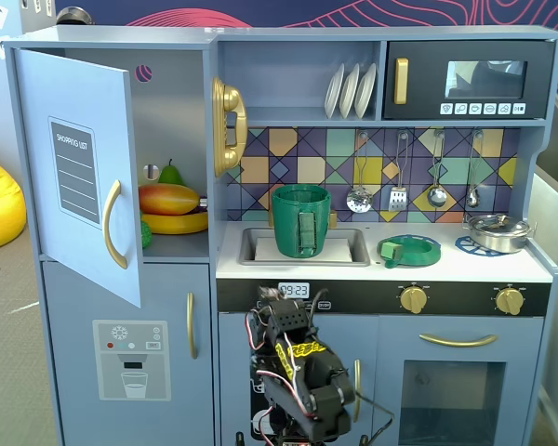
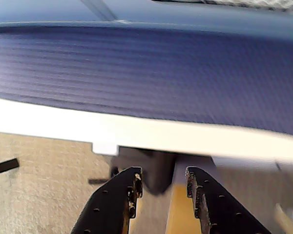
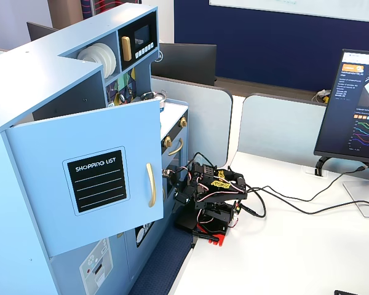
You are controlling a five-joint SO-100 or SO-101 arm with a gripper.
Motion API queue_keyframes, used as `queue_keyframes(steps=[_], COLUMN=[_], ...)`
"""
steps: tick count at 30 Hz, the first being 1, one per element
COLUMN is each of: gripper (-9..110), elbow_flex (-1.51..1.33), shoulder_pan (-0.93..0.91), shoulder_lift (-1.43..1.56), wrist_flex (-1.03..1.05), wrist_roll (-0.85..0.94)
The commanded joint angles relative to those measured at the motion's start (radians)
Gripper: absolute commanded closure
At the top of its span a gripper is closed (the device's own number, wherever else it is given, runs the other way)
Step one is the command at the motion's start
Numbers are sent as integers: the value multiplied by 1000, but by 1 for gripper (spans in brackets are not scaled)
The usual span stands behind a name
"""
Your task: Close the left cabinet door
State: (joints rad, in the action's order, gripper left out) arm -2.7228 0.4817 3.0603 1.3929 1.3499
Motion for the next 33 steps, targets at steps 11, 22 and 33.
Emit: queue_keyframes(steps=[11, 22, 33], gripper=[101, 102, 102], elbow_flex=[703, 1324, 1592], shoulder_pan=[442, 615, 830], shoulder_lift=[-219, -546, -727], wrist_flex=[23, -40, -206], wrist_roll=[-72, 77, 514])
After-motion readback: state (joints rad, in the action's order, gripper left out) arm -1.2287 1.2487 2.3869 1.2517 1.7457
